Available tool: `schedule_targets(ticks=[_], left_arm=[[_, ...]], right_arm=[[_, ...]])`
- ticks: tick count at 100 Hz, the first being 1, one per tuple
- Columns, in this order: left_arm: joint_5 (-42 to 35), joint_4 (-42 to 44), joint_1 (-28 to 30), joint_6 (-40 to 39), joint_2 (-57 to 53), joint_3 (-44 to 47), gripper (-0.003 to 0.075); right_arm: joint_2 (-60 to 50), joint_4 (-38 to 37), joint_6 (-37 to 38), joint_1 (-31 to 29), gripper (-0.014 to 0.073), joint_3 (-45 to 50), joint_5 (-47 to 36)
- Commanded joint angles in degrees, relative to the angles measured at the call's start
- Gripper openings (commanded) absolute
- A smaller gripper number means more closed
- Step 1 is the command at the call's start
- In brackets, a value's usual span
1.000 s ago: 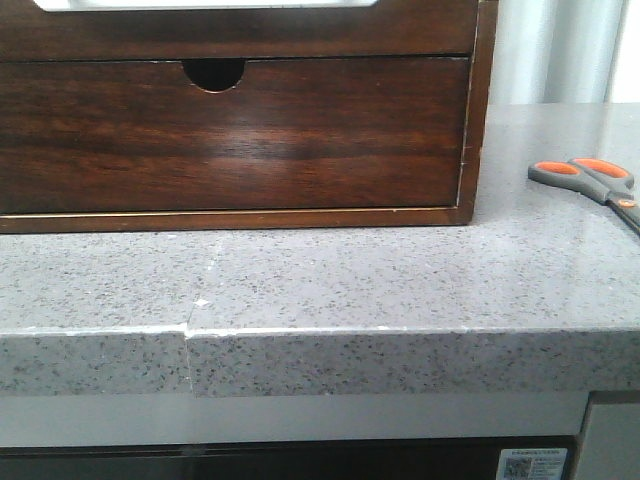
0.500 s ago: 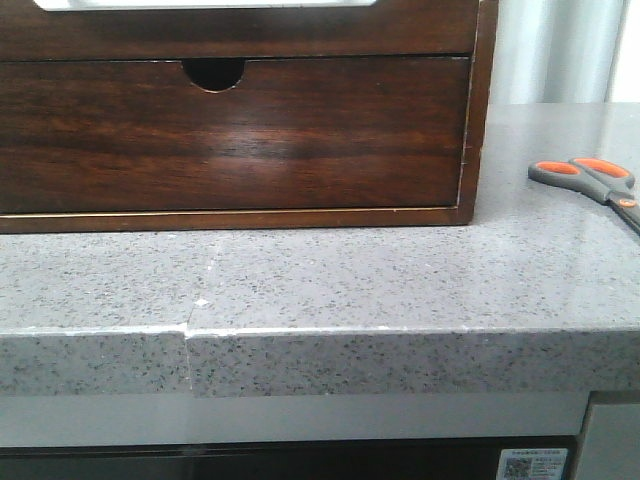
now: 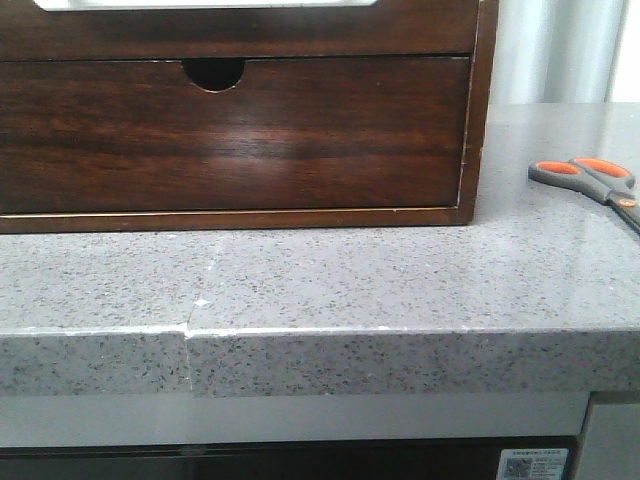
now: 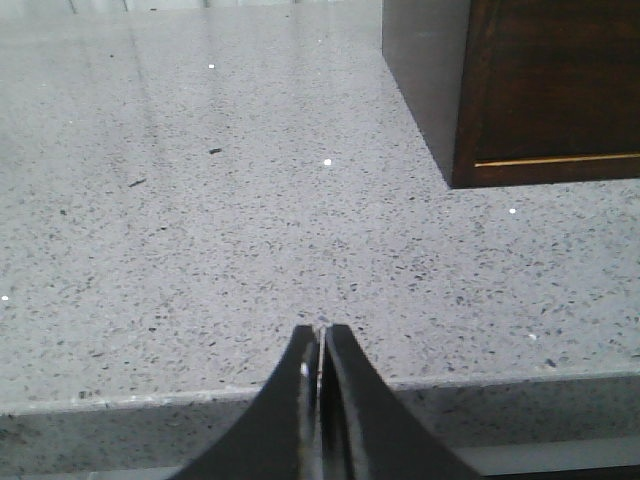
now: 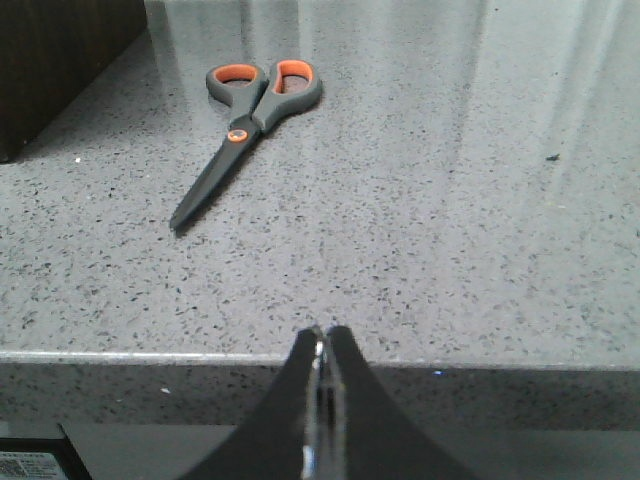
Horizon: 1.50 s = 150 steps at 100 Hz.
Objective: Put scissors in drawer with both arms
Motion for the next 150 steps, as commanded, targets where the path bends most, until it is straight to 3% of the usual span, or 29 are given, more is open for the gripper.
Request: schedule_targets(ticks=[1,15,28,44,68,150], left_arm=[[-4.17,1.32,-0.01,-0.14,-1.60,1.25,-0.0022],[-5.63,1.32,-0.01,-0.14,-1.60,1.25,-0.0022],[-12.13,1.32,-0.01,-0.14,-1.60,1.25,-0.0022],[-17.66,1.32,-0.01,-0.14,-1.60,1.25,-0.0022],[-18.20,1.32,-0.01,-0.14,-1.60,1.25,-0.0022],[-18.20,1.32,-0.01,-0.14,-1.60,1.25,-0.0022]], right_arm=[[-1.36,0.34,-0.16,-0.45,-0.0061,1.69,-0.67],[-1.36,0.34,-0.16,-0.45,-0.0061,1.69,-0.67],[-1.36,0.34,-0.16,-0.45,-0.0061,1.69,-0.82],[-1.36,0.34,-0.16,-0.45,-0.0061,1.69,-6.21],[-1.36,0.44,-0.06,-0.45,-0.0061,1.69,-15.80],[-1.26,0.44,-0.06,-0.45,-0.0061,1.69,-17.42]])
